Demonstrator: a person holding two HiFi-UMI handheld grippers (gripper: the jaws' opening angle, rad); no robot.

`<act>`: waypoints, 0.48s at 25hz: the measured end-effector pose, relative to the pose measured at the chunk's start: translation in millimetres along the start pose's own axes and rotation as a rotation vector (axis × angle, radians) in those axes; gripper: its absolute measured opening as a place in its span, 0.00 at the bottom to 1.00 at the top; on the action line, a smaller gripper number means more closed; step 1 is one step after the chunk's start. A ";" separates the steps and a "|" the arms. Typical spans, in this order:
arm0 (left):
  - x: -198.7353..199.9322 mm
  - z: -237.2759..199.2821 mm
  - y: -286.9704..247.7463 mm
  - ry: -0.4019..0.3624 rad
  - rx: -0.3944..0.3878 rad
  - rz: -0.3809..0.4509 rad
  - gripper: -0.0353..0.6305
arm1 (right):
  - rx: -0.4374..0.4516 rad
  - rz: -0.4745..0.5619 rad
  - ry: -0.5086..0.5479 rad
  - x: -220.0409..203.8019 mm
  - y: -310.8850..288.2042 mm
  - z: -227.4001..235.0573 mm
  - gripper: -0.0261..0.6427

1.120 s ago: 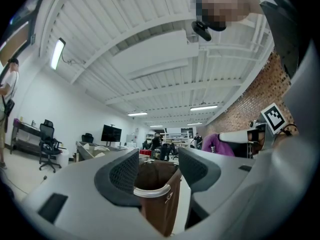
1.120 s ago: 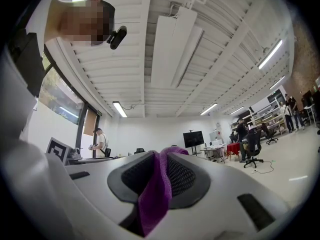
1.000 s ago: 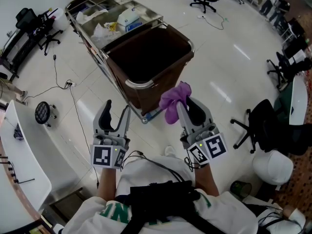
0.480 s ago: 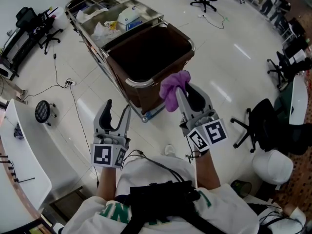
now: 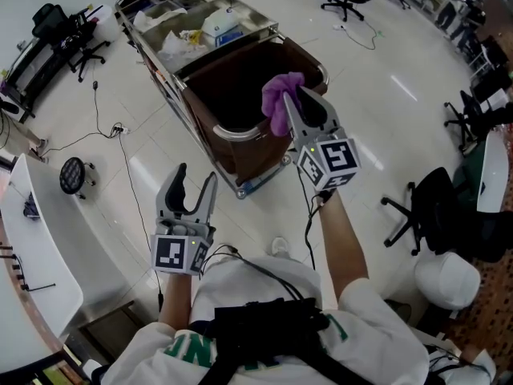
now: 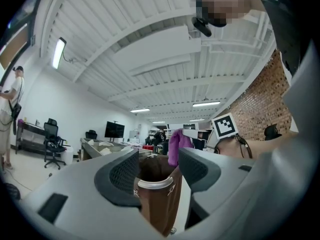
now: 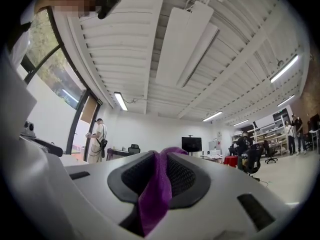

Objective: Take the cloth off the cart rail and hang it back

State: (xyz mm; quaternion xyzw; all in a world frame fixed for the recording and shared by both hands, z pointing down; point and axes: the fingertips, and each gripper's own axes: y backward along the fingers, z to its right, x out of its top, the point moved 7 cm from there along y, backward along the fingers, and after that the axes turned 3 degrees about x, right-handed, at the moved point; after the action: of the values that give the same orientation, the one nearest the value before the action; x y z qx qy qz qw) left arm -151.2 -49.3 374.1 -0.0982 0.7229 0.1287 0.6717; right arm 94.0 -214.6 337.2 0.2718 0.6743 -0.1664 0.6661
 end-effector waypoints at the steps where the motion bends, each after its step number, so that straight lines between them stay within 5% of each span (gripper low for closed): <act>1: 1.6 0.2 0.4 0.006 0.003 -0.002 0.42 | 0.002 0.002 0.004 -1.2 -6.5 3.5 0.19; 12: -20.4 -11.9 3.2 -0.044 0.000 -0.020 0.42 | 0.007 -0.139 -0.012 -60.5 -22.0 14.2 0.19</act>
State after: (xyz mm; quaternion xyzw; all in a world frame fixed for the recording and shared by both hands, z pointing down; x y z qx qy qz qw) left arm -161.9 -50.7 395.4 -0.1023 0.7069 0.1242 0.6888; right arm 90.4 -249.2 393.1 0.2254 0.6872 -0.2161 0.6559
